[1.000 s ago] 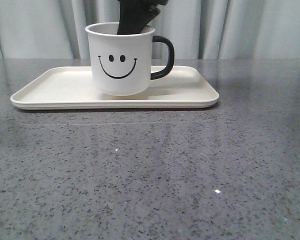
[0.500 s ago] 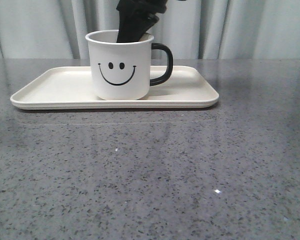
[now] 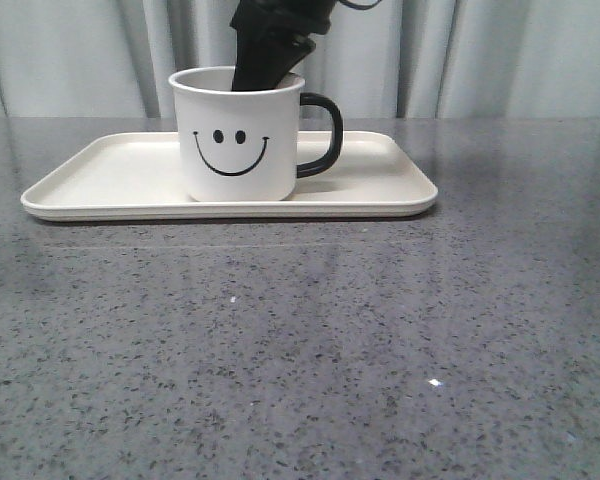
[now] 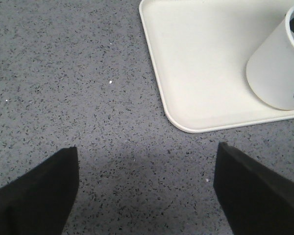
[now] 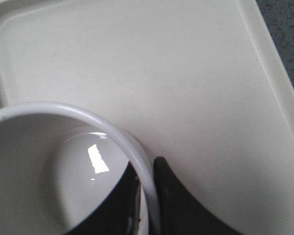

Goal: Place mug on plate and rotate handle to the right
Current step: 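Rotate the mug with the right gripper, turning the handle, and lower it, then open the right gripper and raise it away from the mug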

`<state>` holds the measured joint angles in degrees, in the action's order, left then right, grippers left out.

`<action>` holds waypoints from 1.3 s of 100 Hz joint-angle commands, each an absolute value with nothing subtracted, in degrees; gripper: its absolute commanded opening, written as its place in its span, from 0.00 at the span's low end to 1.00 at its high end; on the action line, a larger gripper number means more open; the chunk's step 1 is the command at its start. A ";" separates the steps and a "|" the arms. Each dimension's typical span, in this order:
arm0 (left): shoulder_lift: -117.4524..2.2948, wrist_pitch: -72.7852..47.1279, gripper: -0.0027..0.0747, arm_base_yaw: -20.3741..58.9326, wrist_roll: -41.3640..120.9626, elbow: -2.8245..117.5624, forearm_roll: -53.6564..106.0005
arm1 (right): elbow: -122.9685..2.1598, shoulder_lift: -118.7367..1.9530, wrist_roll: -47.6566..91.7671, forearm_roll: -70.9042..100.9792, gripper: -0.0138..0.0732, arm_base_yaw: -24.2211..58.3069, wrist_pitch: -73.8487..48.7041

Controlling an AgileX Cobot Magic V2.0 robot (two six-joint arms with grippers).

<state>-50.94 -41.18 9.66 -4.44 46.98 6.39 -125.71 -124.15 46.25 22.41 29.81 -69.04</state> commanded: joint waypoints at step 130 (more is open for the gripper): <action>-50.33 -37.65 0.75 9.50 -4.80 48.39 6.89 | -104.68 -79.26 17.49 1.53 0.74 24.13 -59.41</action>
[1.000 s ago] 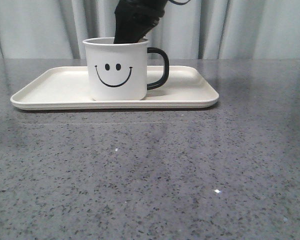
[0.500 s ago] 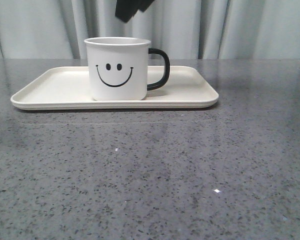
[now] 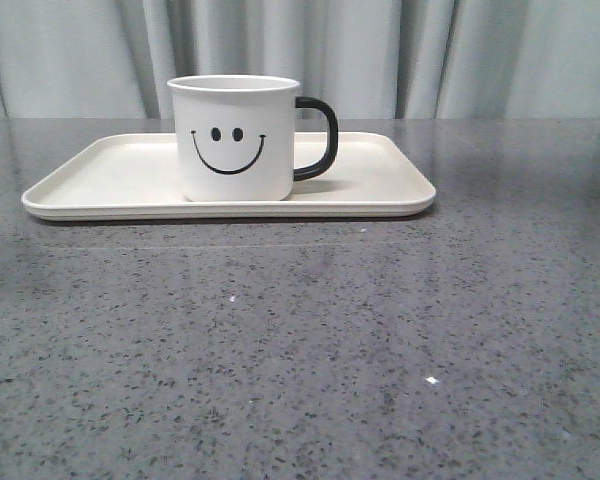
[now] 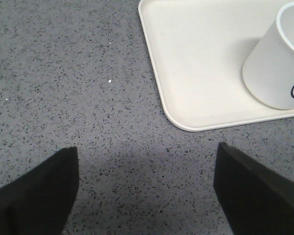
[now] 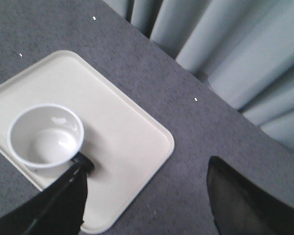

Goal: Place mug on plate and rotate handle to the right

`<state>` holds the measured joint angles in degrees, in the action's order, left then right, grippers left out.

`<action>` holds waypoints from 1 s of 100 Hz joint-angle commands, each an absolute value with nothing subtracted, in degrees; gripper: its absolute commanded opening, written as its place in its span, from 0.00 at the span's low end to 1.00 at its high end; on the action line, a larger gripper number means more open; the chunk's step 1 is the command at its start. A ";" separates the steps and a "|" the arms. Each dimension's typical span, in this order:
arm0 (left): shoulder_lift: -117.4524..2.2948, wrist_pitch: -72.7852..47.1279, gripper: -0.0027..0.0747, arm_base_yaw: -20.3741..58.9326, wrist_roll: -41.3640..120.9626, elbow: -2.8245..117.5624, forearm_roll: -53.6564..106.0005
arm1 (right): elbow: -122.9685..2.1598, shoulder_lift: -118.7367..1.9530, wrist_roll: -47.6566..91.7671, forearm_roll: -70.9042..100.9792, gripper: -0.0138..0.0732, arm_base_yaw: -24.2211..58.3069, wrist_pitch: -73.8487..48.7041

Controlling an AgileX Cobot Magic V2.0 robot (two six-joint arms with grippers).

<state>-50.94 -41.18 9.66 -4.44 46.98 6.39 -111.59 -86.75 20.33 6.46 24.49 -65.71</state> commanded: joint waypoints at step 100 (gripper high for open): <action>-50.33 -37.11 0.72 9.50 -4.80 48.39 7.03 | -34.52 -32.86 -12.48 -13.44 0.74 24.13 -21.10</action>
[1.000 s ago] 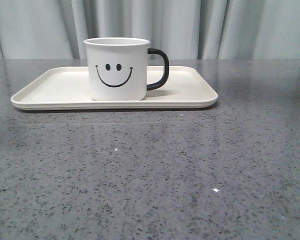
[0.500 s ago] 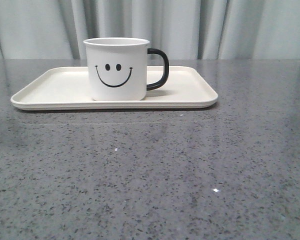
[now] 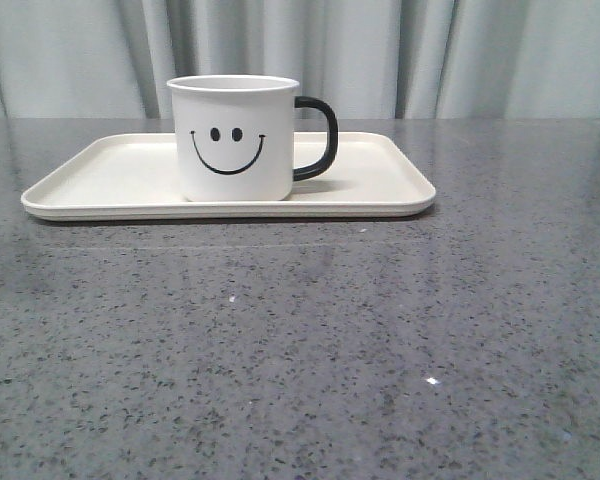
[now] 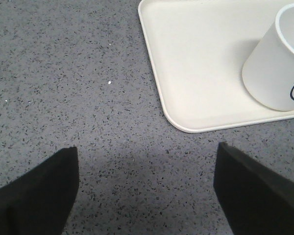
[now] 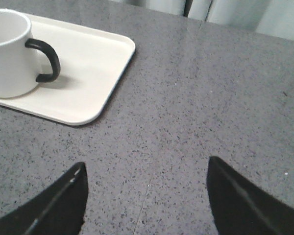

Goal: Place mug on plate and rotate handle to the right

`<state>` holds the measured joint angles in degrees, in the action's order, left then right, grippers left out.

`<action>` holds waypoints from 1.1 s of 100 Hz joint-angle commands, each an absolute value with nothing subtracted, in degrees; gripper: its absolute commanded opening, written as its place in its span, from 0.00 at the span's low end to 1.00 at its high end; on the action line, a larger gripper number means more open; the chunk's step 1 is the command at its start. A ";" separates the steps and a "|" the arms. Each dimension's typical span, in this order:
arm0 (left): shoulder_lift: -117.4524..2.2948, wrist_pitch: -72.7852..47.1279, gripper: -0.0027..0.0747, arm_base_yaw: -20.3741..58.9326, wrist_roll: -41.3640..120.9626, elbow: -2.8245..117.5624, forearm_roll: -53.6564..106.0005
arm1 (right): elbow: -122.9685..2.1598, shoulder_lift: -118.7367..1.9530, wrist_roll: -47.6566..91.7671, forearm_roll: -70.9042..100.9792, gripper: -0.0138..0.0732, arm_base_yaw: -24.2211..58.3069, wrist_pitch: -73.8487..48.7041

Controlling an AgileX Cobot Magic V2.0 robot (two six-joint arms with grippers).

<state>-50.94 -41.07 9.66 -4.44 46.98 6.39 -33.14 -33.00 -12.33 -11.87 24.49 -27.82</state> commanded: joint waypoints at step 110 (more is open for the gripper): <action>-50.33 -37.00 0.01 9.50 -4.80 48.39 7.03 | -34.52 -32.86 -12.48 -13.44 0.08 24.13 -20.02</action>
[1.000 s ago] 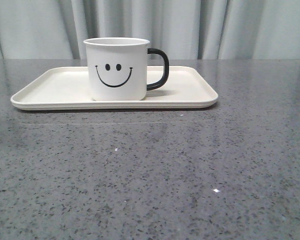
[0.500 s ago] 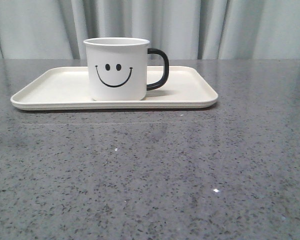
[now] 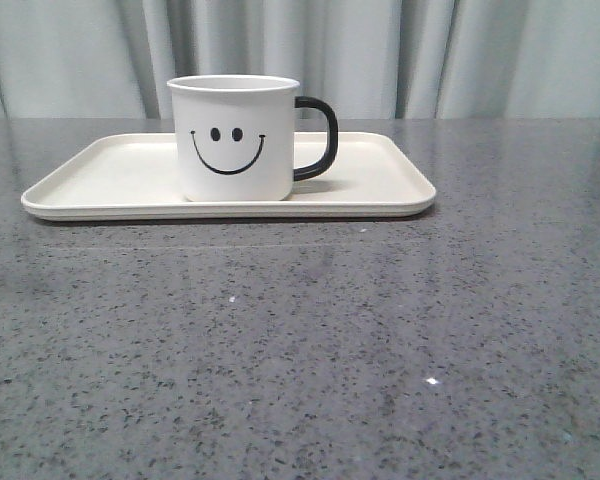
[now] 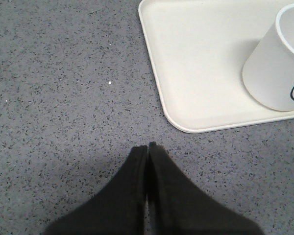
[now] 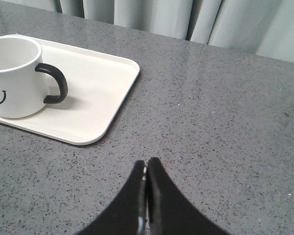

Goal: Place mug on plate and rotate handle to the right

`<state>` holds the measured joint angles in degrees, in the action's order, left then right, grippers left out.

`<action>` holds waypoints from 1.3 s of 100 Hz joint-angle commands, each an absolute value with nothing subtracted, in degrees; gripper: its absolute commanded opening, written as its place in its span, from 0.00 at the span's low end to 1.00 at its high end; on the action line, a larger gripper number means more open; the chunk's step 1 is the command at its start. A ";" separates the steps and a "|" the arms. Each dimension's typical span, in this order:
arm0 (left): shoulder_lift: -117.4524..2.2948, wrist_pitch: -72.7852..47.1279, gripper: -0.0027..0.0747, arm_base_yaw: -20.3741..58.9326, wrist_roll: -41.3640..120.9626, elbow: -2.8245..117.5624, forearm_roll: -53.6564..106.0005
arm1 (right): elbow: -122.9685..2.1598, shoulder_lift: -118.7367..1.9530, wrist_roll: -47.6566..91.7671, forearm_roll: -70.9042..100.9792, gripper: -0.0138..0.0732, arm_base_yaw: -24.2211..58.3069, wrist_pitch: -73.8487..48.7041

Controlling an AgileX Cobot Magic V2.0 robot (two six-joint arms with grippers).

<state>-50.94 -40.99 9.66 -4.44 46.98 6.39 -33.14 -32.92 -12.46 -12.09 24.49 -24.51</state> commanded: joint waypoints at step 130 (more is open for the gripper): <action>-0.85 0.00 0.01 7.56 -4.59 -0.19 -2.94 | -34.52 -32.86 -12.48 -13.44 0.08 24.13 -20.07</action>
